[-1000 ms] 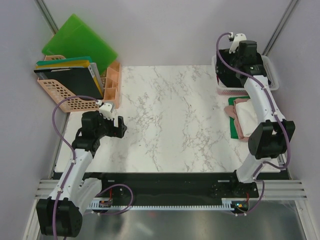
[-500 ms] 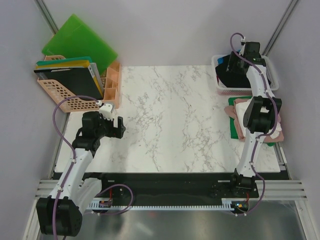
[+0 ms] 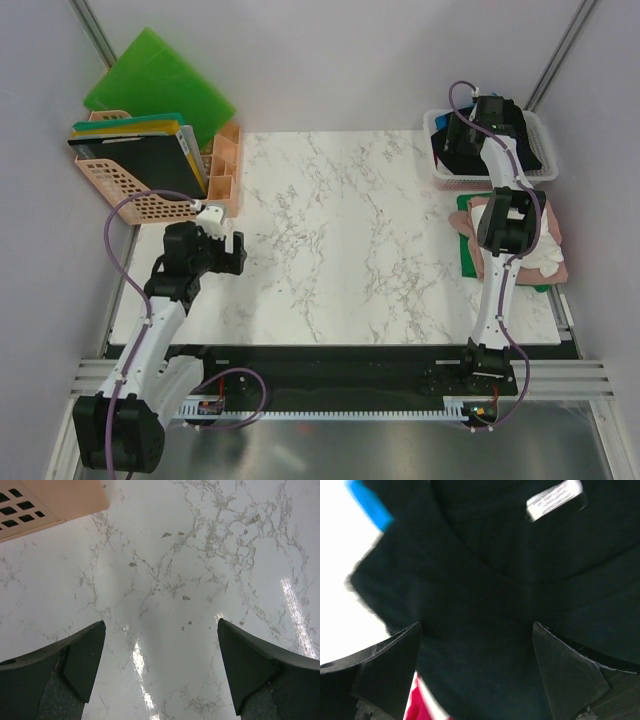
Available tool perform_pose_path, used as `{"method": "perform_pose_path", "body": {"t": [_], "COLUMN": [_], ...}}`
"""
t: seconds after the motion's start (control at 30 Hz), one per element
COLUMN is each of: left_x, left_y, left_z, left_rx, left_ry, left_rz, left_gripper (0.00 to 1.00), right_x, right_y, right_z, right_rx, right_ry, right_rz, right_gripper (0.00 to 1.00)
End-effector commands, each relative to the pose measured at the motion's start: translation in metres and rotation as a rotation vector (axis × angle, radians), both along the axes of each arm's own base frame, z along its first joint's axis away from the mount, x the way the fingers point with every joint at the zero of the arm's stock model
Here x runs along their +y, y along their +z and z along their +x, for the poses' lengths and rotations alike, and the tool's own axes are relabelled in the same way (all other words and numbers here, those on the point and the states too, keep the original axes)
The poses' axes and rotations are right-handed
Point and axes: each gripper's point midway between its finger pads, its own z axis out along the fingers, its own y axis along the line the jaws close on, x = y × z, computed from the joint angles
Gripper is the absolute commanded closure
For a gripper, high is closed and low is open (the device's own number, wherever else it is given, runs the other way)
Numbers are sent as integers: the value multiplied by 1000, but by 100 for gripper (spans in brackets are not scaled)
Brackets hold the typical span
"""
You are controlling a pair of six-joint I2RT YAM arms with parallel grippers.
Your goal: Fold and stack the t-shirts
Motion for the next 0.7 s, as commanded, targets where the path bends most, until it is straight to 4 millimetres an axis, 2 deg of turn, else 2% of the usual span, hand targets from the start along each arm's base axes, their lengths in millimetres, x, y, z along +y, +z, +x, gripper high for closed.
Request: {"method": "perform_pose_path", "body": {"t": [0.0,0.07,0.1,0.13,0.2,0.23,0.27,0.3,0.37,0.4,0.43,0.5,0.53,0.6,0.63,0.67], "left_x": [6,9,10,11,11,10,9,9,8,7,4,2,-1,-4,-7,-8], "left_y": [18,13,10,8,8,8,8,7,2,-2,-3,-10,-10,-15,-17,-18], "left_z": [3,3,3,3,4,4,4,5,5,5,6,7,9,12,12,13], "left_rx": [-72,-57,-47,-42,-42,-45,-45,-47,-40,-31,-32,-12,-12,8,19,22], "left_ry": [0,6,8,14,15,11,7,4,-3,-10,-20,-37,-49,-62,-74,-81], "left_rz": [46,59,65,70,68,66,64,63,60,58,52,49,40,30,22,19], "left_gripper": [0,0,0,0,0,0,0,0,0,0,0,0,0,0,0,0], "right_x": [-10,-14,-15,-21,-19,-18,-15,-11,-3,1,3,16,20,30,35,39], "right_y": [-15,-34,-39,-48,-58,-56,-57,-64,-50,-56,-33,-25,0,14,42,52], "right_z": [9,9,9,7,4,3,1,-4,-7,-14,-15,-23,-25,-34,-38,-42], "right_rx": [0,25,29,45,60,57,60,77,52,62,25,15,-24,-37,-81,-97], "right_ry": [-32,-38,-40,-62,-60,-56,-43,-30,5,19,30,79,96,134,154,168], "right_rz": [-32,-52,-59,-75,-67,-62,-48,-38,-14,-7,-2,17,13,31,23,26], "right_gripper": [2,17,32,64,75,92,100,100,100,100,100,100,100,100,100,100]}}
